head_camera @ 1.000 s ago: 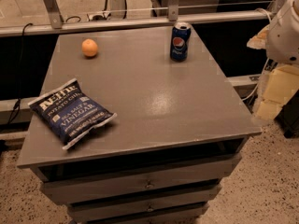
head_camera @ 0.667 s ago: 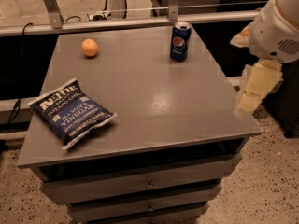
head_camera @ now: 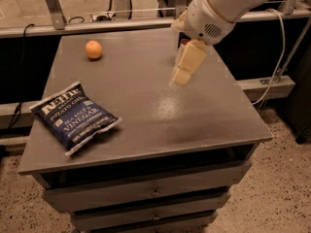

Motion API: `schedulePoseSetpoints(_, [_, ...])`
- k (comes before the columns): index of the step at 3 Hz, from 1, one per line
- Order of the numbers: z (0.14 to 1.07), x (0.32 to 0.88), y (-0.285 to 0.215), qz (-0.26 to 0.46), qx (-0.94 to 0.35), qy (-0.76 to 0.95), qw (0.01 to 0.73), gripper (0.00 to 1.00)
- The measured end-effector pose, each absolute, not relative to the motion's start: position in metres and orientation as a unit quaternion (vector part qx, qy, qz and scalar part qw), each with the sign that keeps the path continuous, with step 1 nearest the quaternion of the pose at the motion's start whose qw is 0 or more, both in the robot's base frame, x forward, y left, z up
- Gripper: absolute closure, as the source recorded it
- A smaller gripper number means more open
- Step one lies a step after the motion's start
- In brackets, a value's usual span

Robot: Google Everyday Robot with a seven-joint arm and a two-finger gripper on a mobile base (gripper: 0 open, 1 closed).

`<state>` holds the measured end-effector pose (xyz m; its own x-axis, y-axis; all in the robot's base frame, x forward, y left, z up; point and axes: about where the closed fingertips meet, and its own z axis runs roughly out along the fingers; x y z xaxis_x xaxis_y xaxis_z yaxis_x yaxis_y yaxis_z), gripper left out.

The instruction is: Move orange near blue chip bag

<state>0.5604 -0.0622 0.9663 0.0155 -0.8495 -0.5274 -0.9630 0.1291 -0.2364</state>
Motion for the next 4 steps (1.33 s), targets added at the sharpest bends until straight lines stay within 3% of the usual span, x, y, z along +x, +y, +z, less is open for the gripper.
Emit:
schedulePoseSetpoints(2, [0.955, 0.584, -0.028, 0.135, -0.639, 0.685, 0.322, 0.0])
schedulePoseSetpoints(4, [0.929, 0.686, 0.063, 0.175, -0.602, 0.673, 0.392, 0.0])
